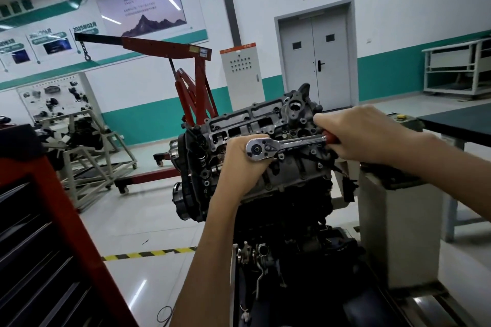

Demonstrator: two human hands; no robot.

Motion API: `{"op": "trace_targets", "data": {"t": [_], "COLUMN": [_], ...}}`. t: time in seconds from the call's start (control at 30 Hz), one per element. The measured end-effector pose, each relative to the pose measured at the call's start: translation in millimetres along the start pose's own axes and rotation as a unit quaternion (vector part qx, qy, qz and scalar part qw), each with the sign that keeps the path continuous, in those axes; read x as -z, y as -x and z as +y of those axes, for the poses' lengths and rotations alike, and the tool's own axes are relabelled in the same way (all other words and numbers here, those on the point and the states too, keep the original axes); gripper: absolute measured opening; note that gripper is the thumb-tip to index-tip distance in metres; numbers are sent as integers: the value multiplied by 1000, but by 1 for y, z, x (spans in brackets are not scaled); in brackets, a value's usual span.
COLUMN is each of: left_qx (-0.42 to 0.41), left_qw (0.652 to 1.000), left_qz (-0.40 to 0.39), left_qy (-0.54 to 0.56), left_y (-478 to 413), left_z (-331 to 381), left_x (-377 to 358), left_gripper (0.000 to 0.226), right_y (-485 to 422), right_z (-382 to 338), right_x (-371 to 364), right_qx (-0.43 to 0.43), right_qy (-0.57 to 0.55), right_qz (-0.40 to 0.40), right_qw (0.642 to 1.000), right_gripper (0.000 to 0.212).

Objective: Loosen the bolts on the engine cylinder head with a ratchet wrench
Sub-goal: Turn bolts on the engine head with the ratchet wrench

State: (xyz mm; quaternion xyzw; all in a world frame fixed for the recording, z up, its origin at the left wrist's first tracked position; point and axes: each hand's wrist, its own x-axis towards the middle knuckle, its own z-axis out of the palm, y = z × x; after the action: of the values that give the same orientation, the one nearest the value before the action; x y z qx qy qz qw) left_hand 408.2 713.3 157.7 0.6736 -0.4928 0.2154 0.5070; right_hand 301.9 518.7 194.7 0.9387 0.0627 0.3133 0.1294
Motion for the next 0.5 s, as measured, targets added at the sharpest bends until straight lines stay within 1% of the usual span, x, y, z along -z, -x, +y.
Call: {"op": "trace_targets", "data": {"t": [0.07, 0.13, 0.17, 0.23, 0.27, 0.3, 0.33, 0.37, 0.4, 0.43, 0.47, 0.5], "left_qx": [13, 43, 46, 41, 46, 60, 76, 85, 80, 72, 65, 60], "left_qw": [998, 990, 985, 975, 969, 960, 946, 940, 942, 948, 956, 968], "left_qz": [57, 135, 164, 214, 229, 231, 213, 196, 187, 182, 173, 165], "left_qy": [-7, 5, 14, 38, 76, 147, 233, 265, 267, 253, 226, 177], "left_y": [4, 12, 15, 18, 14, 11, 8, 6, 6, 6, 6, 7], "left_z": [-5, -10, -10, -4, -1, 4, 9, 9, 7, 5, 1, -4], "left_x": [-3, -10, -15, -27, -33, -38, -43, -46, -46, -44, -40, -35], "left_gripper": [42, 37, 35, 38, 39, 42, 44, 45, 47, 49, 51, 48], "right_y": [3, 20, 30, 45, 50, 52, 54, 54, 54, 54, 55, 56], "right_z": [-8, -34, -50, -84, -103, -121, -139, -153, -160, -161, -154, -142], "right_x": [-5, -23, -34, -52, -58, -65, -72, -77, -80, -81, -80, -77], "right_qx": [-12, -53, -83, -156, -190, -215, -231, -238, -241, -240, -231, -213], "right_qy": [-9, -85, -135, -237, -301, -369, -429, -468, -488, -493, -485, -460], "right_qz": [-8, -18, -9, 15, 21, 25, 34, 51, 64, 67, 58, 42], "right_qw": [1000, 995, 987, 959, 934, 904, 873, 850, 837, 834, 842, 861], "right_gripper": [21, 15, 15, 18, 17, 14, 14, 16, 20, 22, 21, 16]}}
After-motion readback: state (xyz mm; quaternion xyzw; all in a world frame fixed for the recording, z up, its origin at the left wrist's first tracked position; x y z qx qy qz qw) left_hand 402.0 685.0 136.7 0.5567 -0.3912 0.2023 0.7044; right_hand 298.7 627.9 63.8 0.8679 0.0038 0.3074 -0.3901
